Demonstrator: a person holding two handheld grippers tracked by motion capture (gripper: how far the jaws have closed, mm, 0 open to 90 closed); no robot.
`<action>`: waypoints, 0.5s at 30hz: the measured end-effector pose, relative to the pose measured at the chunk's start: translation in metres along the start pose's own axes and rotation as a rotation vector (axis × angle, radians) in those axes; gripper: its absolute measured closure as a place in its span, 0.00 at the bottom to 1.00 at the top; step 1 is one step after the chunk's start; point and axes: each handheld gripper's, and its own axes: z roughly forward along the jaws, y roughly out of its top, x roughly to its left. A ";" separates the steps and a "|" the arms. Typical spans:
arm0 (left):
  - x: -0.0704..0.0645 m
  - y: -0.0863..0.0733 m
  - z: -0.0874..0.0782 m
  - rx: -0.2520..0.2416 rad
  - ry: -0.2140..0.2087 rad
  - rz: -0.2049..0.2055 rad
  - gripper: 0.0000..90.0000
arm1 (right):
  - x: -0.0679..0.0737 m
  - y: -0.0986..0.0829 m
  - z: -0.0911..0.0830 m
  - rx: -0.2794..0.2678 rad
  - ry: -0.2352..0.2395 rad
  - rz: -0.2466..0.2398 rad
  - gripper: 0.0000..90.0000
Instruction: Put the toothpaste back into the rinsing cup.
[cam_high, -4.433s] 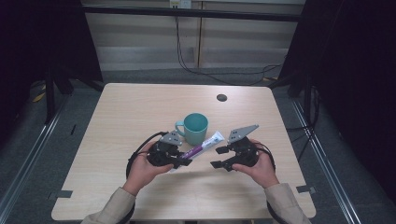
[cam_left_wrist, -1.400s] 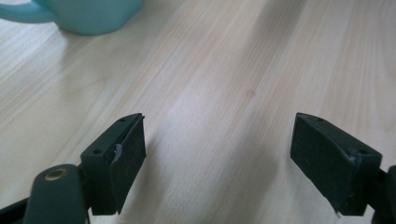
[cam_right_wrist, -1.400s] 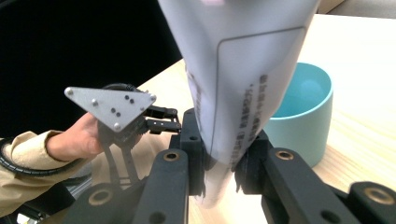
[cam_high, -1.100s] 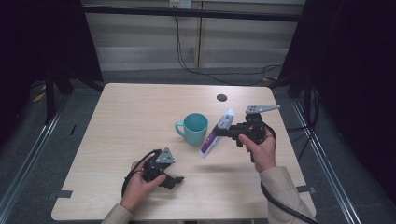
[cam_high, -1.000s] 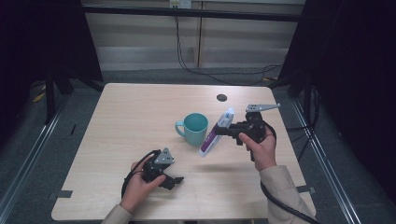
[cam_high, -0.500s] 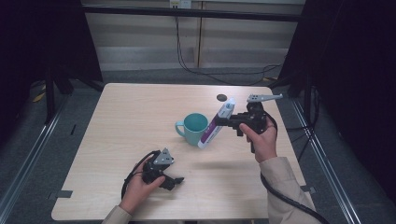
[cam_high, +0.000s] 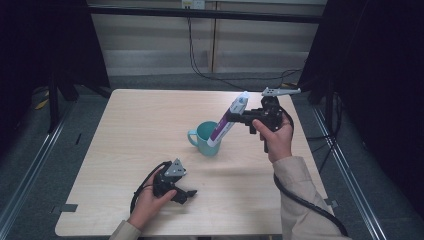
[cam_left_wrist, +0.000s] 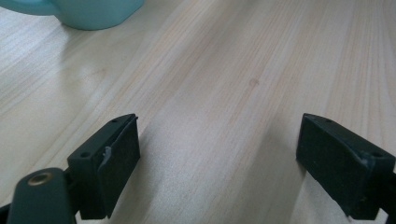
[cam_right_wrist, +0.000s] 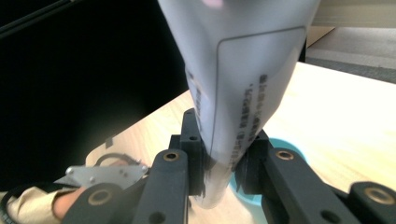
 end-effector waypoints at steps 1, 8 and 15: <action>0.000 0.000 0.000 0.000 0.000 0.000 0.14 | -0.001 0.002 0.001 -0.004 -0.004 0.002 0.85; 0.000 0.000 0.000 0.000 0.000 0.000 0.14 | -0.004 0.013 0.009 -0.014 -0.036 -0.003 0.84; 0.000 0.000 0.000 0.005 -0.003 0.001 0.14 | -0.008 0.017 0.015 -0.017 -0.071 -0.012 0.85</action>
